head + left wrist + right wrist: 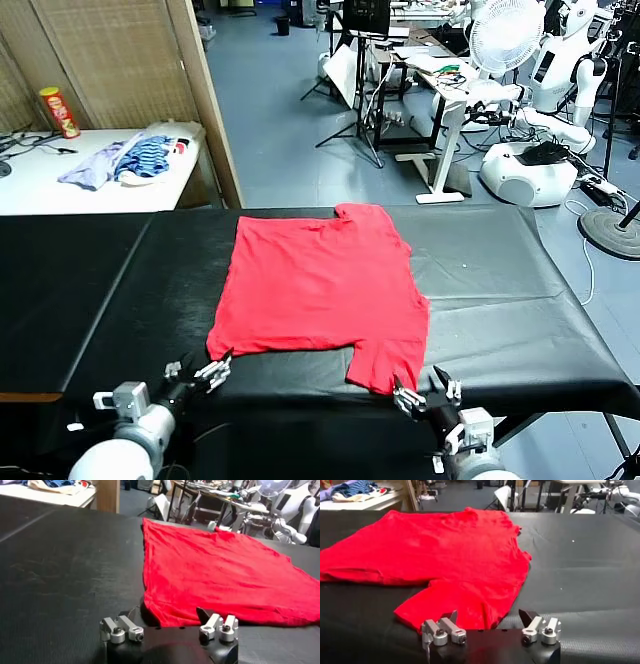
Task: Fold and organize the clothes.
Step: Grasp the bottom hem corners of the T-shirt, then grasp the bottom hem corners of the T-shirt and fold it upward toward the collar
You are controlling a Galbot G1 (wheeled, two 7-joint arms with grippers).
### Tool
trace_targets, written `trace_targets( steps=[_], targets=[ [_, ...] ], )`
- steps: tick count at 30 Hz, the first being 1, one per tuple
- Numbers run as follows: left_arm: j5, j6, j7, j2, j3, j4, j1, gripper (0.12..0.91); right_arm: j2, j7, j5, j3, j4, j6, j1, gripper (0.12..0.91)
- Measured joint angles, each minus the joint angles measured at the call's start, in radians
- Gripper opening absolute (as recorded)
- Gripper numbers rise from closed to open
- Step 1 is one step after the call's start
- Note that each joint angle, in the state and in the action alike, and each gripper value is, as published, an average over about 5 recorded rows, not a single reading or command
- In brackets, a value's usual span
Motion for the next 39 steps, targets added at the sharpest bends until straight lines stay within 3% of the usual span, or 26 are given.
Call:
trace_targets(
  steps=[4,8,17,20,31,39],
  targets=[
    [0.014,0.018,0.006,-0.001,0.004,0.008,-0.009,0.797,0.0,0.001,0.001,0.0,-0.007,-0.001,-0.001,0.788],
    [0.016,0.016,0.004,-0.004,0.011,0.02,-0.019,0.731,0.003,0.004,0.002,-0.003,-0.02,0.0,-0.001,0.689],
    [0.011,0.004,0.005,-0.019,0.024,0.035,-0.022,0.241,0.01,0.004,0.003,-0.014,-0.036,0.006,0.0,0.226],
    [0.008,0.001,0.002,-0.024,0.028,0.027,-0.021,0.139,0.012,0.019,0.004,-0.013,-0.03,0.005,-0.006,0.135],
    [0.047,-0.017,-0.017,-0.048,0.022,-0.033,0.027,0.125,-0.02,0.051,0.071,0.048,0.093,-0.032,-0.108,0.122],
    [0.045,-0.037,-0.041,-0.04,-0.009,-0.145,0.165,0.125,-0.054,0.037,0.142,0.093,0.101,0.028,-0.073,0.122]
  ],
)
